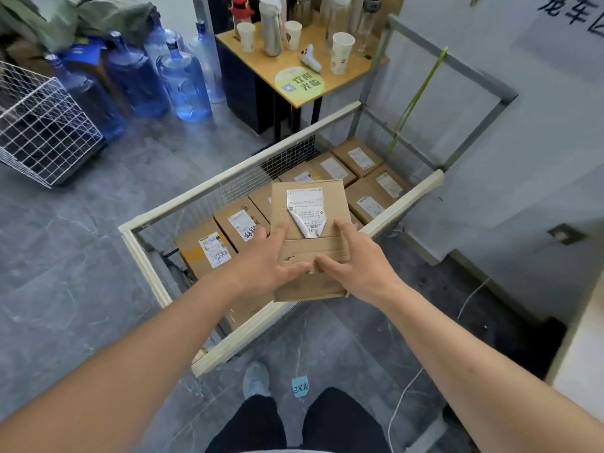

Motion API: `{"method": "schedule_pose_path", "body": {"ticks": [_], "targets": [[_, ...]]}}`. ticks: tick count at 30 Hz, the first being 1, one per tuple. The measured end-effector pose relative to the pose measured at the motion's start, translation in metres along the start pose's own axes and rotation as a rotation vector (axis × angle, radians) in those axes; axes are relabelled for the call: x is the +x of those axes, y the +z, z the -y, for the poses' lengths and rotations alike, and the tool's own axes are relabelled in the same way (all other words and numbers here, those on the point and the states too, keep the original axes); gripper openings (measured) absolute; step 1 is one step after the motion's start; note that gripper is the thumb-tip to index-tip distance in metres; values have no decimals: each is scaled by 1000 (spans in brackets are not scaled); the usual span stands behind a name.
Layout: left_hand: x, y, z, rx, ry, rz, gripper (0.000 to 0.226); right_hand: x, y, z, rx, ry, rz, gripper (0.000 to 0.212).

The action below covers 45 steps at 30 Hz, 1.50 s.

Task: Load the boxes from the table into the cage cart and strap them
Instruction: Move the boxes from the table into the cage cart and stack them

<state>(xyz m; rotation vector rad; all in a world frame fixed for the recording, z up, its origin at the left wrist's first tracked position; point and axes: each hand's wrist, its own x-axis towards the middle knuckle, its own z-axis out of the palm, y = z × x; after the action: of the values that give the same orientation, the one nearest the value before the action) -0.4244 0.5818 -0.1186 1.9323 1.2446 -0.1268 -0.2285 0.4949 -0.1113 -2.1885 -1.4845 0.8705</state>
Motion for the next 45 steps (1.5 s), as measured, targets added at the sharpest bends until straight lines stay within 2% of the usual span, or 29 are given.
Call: {"method": "schedule_pose_path", "body": {"ticks": [2,5,10,15,20,24,29,33,36,40,45], "targets": [[22,-4,11,-22,-6,24,99,20,9,3,-17,14,-15,82],[56,-4,25,-76,-12,59,78,53,20,-1,-71,22,-19,70],[124,14,45,-184,-79,70,93,120,33,-28,-99,41,34,64],[192,43,54,-259,-202,47,79,200,50,-66,-114,24,128,62],[256,66,68,-385,-328,2,83,284,62,-95,-137,9,260,59],[296,88,77,-457,-408,-15,78,338,80,-115,-167,5,362,61],[327,115,91,-574,-459,10,78,378,102,-147,-270,24,482,53],[342,146,97,-566,-520,51,83,391,113,-177,-285,33,585,48],[350,172,94,-534,-529,76,87,397,120,-202,-308,22,624,55],[361,205,91,-530,-549,40,108,400,135,-225,-373,-6,686,80],[377,237,96,-388,-564,18,130,404,159,-250,-459,11,780,93]]}}
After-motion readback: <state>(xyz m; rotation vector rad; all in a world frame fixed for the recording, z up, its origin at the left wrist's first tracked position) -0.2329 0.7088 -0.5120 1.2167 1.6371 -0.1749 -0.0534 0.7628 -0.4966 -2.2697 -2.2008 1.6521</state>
